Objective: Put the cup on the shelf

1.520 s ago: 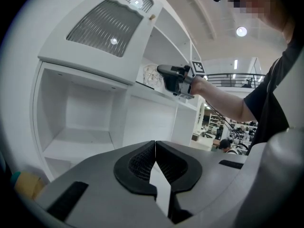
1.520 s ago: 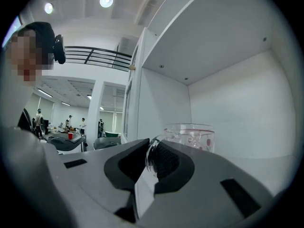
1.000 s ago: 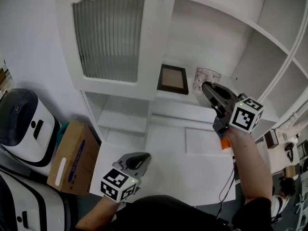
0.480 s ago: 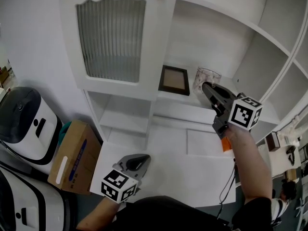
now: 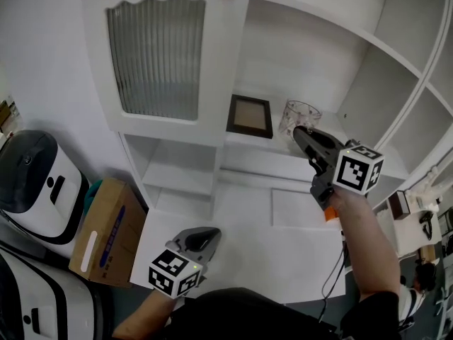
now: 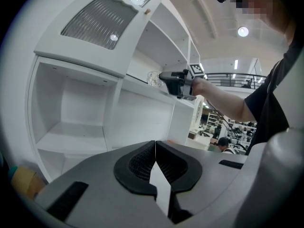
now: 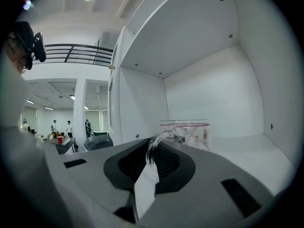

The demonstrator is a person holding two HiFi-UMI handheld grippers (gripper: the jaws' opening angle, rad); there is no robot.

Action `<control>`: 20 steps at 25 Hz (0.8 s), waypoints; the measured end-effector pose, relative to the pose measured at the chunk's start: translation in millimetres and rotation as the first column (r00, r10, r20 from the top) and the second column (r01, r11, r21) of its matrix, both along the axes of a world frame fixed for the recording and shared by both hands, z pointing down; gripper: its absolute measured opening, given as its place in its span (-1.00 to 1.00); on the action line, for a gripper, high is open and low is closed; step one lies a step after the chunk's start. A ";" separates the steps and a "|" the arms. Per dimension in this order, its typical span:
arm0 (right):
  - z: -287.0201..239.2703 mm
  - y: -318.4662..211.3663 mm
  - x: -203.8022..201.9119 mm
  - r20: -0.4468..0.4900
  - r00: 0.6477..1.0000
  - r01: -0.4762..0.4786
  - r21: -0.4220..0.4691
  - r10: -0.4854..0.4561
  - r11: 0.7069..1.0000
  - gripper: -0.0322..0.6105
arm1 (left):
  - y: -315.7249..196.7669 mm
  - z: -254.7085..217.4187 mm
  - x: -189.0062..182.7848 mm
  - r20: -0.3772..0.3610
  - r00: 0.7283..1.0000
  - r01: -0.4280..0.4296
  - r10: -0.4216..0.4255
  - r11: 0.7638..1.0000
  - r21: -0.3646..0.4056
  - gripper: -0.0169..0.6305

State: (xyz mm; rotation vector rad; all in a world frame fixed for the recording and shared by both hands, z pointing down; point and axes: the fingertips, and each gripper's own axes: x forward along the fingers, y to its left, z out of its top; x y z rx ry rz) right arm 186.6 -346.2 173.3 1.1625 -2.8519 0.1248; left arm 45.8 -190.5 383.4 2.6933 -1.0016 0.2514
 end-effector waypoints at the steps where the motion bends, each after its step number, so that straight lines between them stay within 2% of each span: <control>1: 1.9 1.6 0.0 -0.003 1.000 0.001 -0.004 -0.001 1.000 -0.81 | -0.1 -0.1 1.4 0.001 1.000 -0.004 0.004 1.000 0.000 -0.91; 7: 12.6 6.1 2.7 -0.003 1.000 0.001 -0.040 -0.001 0.999 -0.81 | 1.4 0.0 10.8 0.001 1.000 -0.030 0.030 1.000 0.000 -0.91; 20: 12.4 18.3 23.0 0.031 0.999 -0.024 -0.013 0.024 1.000 -0.81 | 4.1 -0.2 9.4 0.007 0.999 -0.039 0.039 0.999 -0.006 -0.91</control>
